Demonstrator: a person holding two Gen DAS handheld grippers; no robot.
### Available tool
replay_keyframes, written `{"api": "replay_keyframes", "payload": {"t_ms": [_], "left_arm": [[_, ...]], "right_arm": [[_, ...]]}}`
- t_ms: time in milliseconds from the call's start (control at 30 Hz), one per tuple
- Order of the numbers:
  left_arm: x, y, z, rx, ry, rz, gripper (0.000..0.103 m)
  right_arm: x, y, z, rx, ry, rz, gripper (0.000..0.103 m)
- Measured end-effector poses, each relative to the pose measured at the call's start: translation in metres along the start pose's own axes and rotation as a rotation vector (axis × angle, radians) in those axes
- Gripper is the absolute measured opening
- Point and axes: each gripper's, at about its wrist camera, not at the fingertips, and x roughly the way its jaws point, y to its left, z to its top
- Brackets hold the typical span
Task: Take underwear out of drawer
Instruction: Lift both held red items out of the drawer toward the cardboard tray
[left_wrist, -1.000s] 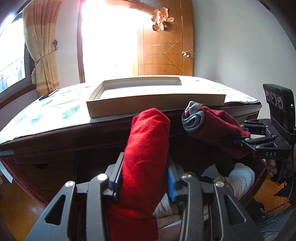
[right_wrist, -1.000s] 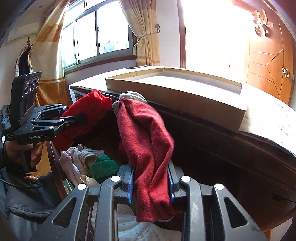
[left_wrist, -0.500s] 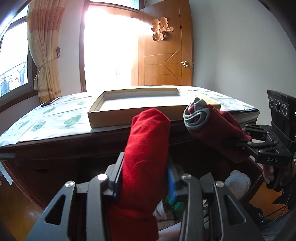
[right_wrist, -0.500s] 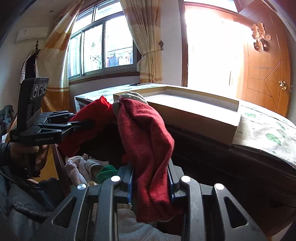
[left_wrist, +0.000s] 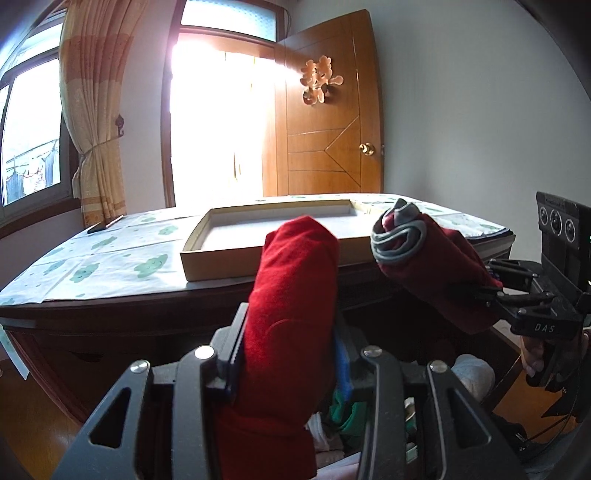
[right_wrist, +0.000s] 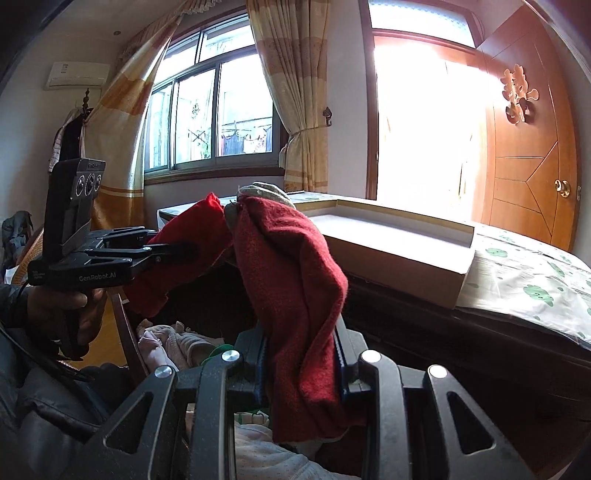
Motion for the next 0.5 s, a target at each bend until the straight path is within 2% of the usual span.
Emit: {"api": "replay_keyframes", "payload": {"t_ms": [500], "left_arm": [[-0.005, 0.000, 0.014, 0.006, -0.055, 0.008, 0.038]], "right_arm": [[-0.005, -0.004, 0.002, 0.044, -0.049, 0.006, 0.030]]}}
